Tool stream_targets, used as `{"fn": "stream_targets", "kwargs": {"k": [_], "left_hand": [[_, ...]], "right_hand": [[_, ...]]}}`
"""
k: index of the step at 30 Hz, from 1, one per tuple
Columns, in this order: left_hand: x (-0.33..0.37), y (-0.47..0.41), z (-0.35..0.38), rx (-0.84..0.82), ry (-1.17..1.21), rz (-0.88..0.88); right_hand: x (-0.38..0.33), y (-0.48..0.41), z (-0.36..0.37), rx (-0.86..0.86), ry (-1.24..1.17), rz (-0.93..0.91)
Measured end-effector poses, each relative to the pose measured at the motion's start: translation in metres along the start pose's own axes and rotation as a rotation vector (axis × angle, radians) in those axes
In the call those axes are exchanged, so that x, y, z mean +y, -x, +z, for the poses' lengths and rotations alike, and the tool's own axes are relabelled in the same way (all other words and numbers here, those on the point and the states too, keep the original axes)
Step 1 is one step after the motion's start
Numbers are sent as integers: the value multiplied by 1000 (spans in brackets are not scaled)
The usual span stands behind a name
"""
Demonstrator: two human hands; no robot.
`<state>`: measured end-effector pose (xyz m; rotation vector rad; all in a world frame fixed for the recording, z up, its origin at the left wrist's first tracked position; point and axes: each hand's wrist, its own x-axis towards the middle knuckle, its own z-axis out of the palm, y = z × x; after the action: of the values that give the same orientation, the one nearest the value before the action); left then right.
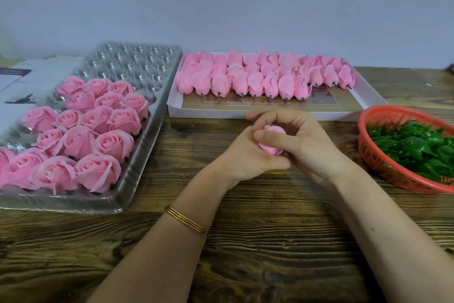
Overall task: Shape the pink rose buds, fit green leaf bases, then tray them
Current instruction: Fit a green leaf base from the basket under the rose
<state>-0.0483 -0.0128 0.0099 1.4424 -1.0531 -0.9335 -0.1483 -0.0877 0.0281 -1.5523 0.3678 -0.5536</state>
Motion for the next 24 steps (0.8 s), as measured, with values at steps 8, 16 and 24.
{"fn": "stream_targets", "kwargs": {"k": [8,16,24], "left_hand": [[5,5,-3,-8,0,-6],[6,4,-4,5,59,-31],[2,2,-7,8,114,-41]], "right_hand": [[5,-1,2,-38,16,2],[13,-3,4,-83,-23,27],[16,-2,3,-37,91,38]]}}
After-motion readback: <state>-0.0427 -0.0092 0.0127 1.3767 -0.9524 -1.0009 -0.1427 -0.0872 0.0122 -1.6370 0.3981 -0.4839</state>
